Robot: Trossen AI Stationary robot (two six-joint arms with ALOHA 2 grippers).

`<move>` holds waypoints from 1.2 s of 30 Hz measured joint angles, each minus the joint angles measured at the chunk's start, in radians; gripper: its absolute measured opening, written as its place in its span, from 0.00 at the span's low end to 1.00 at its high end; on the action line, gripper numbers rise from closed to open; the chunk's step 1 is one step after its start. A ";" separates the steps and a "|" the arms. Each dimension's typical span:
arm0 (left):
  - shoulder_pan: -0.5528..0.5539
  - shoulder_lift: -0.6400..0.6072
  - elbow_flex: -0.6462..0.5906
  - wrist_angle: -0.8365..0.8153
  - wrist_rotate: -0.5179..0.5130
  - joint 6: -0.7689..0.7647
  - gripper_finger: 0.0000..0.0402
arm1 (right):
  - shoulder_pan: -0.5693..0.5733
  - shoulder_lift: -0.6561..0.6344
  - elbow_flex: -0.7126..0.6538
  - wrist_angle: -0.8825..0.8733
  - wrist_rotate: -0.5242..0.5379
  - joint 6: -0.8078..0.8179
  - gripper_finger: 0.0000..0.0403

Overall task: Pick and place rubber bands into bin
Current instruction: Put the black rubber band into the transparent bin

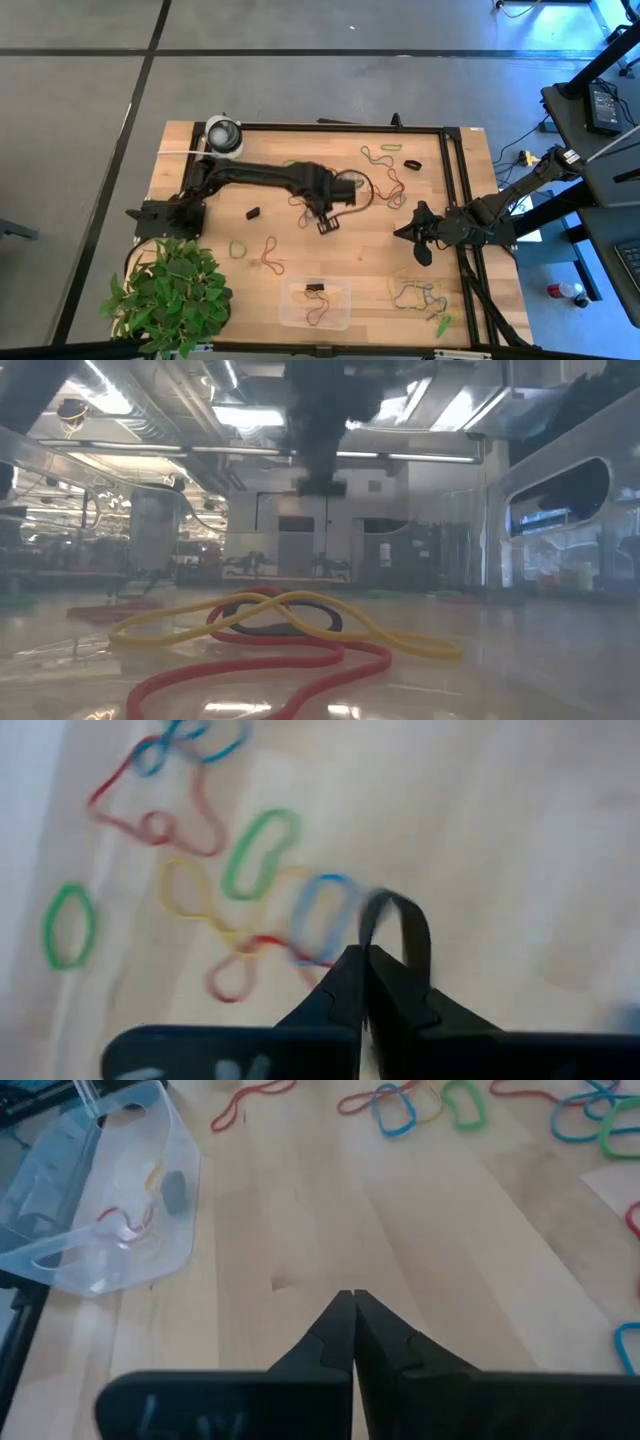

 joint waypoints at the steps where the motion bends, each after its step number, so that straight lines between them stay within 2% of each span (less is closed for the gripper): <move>1: -0.027 -0.005 0.018 0.005 -0.001 -0.011 0.01 | 0.000 0.000 0.000 -0.006 0.000 -0.001 0.01; 6: -0.194 -0.010 0.087 0.034 -0.004 -0.062 0.01 | 0.000 0.000 0.000 -0.021 -0.001 -0.002 0.01; 12: -0.375 -0.001 0.095 0.077 -0.037 -0.189 0.01 | 0.000 0.000 0.000 -0.043 -0.001 -0.001 0.01; 17: -0.480 0.063 0.095 0.093 -0.062 -0.266 0.01 | 0.000 0.001 0.000 -0.046 -0.001 -0.003 0.01; 23: -0.523 0.185 0.094 0.115 -0.050 -0.330 0.01 | 0.000 0.000 0.000 -0.036 -0.001 -0.001 0.01; 30: -0.517 0.278 0.094 0.136 0.047 -0.379 0.02 | 0.000 0.000 0.000 -0.028 -0.003 0.000 0.01; 36: -0.492 0.281 0.094 0.142 0.082 -0.432 0.16 | 0.000 0.000 0.000 -0.030 -0.038 0.000 0.01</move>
